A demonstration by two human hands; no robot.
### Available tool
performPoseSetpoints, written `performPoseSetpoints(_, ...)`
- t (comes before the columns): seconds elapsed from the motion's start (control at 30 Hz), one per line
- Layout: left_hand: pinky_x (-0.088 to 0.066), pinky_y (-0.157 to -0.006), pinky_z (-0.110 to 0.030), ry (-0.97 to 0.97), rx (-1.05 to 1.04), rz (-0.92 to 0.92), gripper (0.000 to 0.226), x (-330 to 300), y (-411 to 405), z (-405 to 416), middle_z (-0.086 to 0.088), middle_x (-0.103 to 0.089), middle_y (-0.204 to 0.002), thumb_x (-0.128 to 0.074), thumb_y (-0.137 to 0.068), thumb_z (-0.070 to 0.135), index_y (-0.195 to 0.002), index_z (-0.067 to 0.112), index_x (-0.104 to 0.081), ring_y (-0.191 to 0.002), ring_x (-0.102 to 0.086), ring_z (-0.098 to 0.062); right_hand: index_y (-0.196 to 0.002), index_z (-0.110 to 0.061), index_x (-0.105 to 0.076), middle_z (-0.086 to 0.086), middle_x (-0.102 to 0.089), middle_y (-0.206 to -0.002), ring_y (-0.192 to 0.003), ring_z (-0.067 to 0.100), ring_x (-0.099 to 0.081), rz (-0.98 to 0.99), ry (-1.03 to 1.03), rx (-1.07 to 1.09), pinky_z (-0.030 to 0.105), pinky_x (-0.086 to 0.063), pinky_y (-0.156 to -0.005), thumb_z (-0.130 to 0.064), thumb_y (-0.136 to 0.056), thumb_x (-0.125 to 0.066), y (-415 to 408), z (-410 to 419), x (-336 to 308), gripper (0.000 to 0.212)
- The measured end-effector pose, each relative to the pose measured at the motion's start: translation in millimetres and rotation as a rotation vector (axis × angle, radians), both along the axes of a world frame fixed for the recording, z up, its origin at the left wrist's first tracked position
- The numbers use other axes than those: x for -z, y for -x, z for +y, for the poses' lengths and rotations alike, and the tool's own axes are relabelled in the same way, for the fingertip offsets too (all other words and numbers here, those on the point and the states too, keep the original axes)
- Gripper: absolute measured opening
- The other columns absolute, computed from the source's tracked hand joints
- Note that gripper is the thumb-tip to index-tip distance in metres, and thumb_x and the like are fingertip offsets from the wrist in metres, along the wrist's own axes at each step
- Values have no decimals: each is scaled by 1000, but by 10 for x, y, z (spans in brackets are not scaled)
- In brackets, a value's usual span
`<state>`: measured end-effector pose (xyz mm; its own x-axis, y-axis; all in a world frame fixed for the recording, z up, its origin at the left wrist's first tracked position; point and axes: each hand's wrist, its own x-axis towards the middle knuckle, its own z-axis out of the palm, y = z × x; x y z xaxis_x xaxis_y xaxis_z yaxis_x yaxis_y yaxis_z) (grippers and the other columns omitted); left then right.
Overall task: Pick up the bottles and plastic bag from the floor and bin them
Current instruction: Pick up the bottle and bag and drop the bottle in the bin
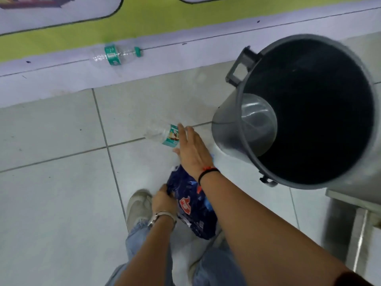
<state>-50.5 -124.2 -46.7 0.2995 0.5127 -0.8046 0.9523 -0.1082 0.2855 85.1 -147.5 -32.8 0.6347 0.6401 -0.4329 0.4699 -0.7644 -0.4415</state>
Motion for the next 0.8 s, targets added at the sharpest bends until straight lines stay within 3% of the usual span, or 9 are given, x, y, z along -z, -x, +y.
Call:
performPoseSetpoints(0.13,-42,-71,-34,-92,-24,-15,21,-522,-15,289,-25,-67,-98,-44,-85,7,-100,6,-59,-85,-59,-38,-144,-3,-15,23,-33,-140,-122,34,-39,-51,-115,7,41,-41,-102,-23,-93,-54,-18,179,-638,67)
performPoseSetpoints(0.3,-36,-68,-36,-194,-104,-45,20,-1256,-154,432,-30,-64,-99,-42,-85,-1,-98,-2,-58,-88,-56,-43,-143,-1,-18,23,-33,-144,-123,35,-40,-111,-230,42,43,-43,-101,-25,-93,-55,-109,183,-1475,67)
performPoseSetpoints(0.5,-43,-80,-46,-319,-119,-112,23,-2057,-430,610,-34,-62,-103,-44,-84,-3,-103,-4,-56,-95,-54,-50,-144,-2,-18,22,-40,-139,-120,36,-42,-189,-237,241,45,-39,-101,-27,-92,-54,-585,-480,-2266,67)
performPoseSetpoints(0.7,-46,-82,-52,-431,-107,-265,26,-2519,-894,858,-36,-62,-98,-46,-82,-1,-106,-2,-55,-88,-57,-51,-145,-9,-14,19,-43,-136,-118,30,-47,-198,-14,541,40,-50,-95,-36,-91,-55,-804,-1370,-2305,73)
performPoseSetpoints(0.8,-50,-82,-54,-451,-56,-336,22,-2618,-1113,1002,-35,-62,-97,-47,-83,3,-103,1,-56,-86,-58,-51,-147,-11,-4,20,-25,-151,-134,36,-32,-118,117,615,46,-35,-110,-44,-92,-50,-754,-1535,-2143,79)
